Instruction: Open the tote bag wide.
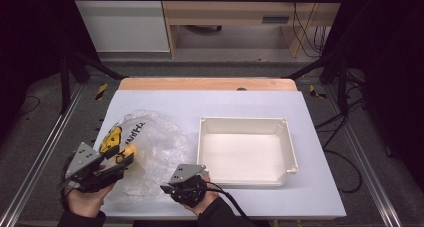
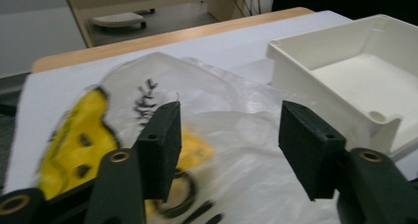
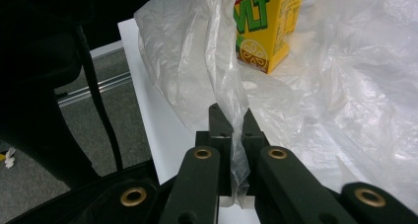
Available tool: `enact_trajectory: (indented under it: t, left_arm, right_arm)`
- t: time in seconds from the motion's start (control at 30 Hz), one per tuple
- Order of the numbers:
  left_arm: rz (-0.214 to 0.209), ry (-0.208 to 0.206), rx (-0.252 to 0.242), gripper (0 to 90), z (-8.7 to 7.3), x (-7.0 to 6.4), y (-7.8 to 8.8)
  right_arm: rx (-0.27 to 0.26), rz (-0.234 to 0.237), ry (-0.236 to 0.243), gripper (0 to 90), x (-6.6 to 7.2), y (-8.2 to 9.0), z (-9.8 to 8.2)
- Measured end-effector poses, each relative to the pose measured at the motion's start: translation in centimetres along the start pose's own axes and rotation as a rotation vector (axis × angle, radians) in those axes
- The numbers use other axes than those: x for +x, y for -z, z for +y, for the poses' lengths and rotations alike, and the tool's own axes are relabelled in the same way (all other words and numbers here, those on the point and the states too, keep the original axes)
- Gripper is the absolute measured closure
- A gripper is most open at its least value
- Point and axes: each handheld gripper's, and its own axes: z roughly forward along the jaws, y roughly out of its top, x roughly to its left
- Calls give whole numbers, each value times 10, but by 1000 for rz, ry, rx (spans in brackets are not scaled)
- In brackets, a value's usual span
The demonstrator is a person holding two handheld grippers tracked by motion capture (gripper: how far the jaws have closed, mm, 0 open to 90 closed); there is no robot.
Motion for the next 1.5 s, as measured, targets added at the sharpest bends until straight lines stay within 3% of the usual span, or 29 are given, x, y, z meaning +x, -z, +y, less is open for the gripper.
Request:
enact_trajectory:
  t: [0.13,0.3,0.4,0.5,0.6,0.73,0.9,1.07,1.2,1.3,1.5]
  left_arm:
    - [-1,-34,38,349,3,-18,-13]
    - [-23,8,87,302,-3,-26,-25]
    - [-6,10,132,315,-7,-30,-30]
    - [18,-24,171,451,-11,-33,-34]
    - [0,-38,197,660,-13,-35,-35]
    - [-12,-59,215,862,-13,-36,-35]
    - [-8,-54,195,895,-11,-28,-28]
    - [16,-20,121,896,-4,-10,-7]
    - [36,19,69,897,0,5,8]
    - [49,43,32,897,3,15,19]
    - [57,76,-18,897,7,27,36]
  right_arm:
    - [3,2,1,893,1,-1,0]
    - [-2,1,4,892,1,-1,0]
    - [-2,-4,12,893,2,-1,0]
    - [-4,-6,17,892,2,-1,0]
    - [-8,-5,14,890,3,-1,0]
    - [-13,-4,18,841,4,-1,1]
    - [-40,7,-5,632,2,2,4]
    - [-120,12,-19,426,-1,16,12]
    - [-182,7,-17,387,-2,28,19]
    - [-197,-8,-15,372,-3,30,21]
    - [-158,-42,-8,367,-7,19,19]
